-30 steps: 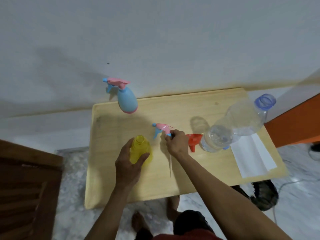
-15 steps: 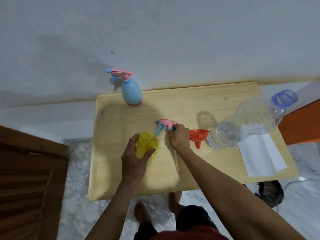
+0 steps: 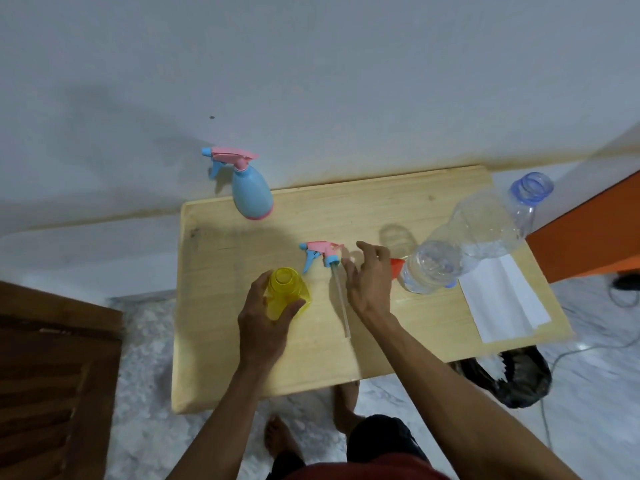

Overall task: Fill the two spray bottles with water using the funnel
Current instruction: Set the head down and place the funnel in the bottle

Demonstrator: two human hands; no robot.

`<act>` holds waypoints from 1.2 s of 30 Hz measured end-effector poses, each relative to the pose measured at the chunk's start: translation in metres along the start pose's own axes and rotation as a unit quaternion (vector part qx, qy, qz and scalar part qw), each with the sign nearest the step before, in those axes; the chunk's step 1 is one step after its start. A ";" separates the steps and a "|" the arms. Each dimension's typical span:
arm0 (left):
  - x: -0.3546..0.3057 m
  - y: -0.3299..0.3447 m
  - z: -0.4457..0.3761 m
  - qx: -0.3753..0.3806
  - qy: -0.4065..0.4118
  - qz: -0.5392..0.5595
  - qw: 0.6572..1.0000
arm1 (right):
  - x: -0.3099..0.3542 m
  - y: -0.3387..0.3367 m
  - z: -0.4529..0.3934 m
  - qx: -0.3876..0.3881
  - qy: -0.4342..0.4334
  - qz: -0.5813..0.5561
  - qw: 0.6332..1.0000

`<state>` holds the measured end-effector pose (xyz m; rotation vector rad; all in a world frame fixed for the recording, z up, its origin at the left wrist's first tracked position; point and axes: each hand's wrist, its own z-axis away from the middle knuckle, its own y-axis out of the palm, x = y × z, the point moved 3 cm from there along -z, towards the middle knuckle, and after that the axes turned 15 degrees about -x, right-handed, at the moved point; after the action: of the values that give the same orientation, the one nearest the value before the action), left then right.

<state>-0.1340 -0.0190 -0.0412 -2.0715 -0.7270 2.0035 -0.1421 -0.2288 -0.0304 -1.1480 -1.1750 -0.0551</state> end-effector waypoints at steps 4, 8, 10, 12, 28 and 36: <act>0.002 0.000 -0.001 0.002 0.013 -0.005 1.000 | -0.022 -0.031 0.018 -0.083 0.028 0.004 0.996; 0.002 0.000 -0.002 0.005 0.016 -0.004 1.000 | -0.036 -0.039 0.027 -0.106 0.023 0.047 0.993; 0.002 0.000 -0.002 0.006 0.018 -0.004 1.000 | -0.041 -0.039 0.028 -0.104 0.035 0.054 0.993; 0.002 -0.001 -0.002 0.004 0.025 -0.004 1.000 | -0.044 -0.037 0.029 -0.092 0.045 0.058 0.993; 0.003 0.001 -0.001 0.014 0.022 -0.007 1.000 | -0.038 -0.033 0.012 -0.043 -0.030 0.056 0.997; 0.002 -0.001 -0.001 0.013 0.039 -0.013 0.999 | 0.065 -0.063 0.017 -0.020 -0.074 -0.212 0.974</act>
<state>-0.1337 -0.0168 -0.0427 -2.1021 -0.7063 1.8972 -0.1601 -0.2142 0.0590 -0.9293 -1.5444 -0.3252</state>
